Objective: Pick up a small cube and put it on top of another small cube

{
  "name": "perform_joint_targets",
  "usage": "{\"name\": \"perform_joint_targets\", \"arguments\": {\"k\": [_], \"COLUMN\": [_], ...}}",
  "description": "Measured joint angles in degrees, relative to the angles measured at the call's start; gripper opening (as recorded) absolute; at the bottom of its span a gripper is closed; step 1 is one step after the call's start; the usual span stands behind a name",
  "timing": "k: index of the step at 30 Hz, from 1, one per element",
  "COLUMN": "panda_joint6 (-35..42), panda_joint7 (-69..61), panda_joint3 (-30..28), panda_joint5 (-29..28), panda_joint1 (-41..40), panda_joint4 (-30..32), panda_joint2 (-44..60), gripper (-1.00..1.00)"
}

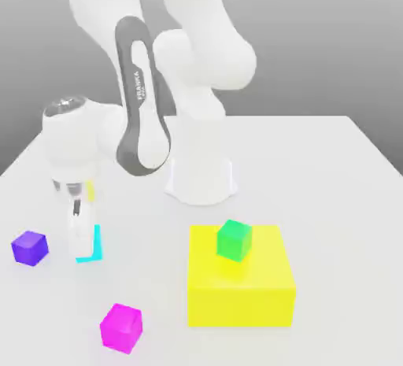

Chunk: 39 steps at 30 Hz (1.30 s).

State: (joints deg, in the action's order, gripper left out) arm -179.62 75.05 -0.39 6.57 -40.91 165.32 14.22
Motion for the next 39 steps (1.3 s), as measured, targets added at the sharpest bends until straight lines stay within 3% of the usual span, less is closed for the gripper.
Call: {"name": "perform_joint_targets", "arguments": {"k": [6, 12, 33, 39], "panda_joint6": [8.1, 17.2, 43.6, 32.2], "panda_joint7": [3.6, 3.7, -17.3, -17.7], "panda_joint3": [-3.7, -1.6, 12.9, 14.9], "panda_joint5": [-4.7, -7.5, 2.0, 2.1], "panda_joint1": [2.4, 4.7, 37.0, 37.7], "panda_joint4": [1.7, 2.6, -1.9, 0.5], "panda_joint2": [-9.8, -19.8, -41.9, -32.9], "gripper": [-1.00, -1.00, -1.00, -1.00]}}
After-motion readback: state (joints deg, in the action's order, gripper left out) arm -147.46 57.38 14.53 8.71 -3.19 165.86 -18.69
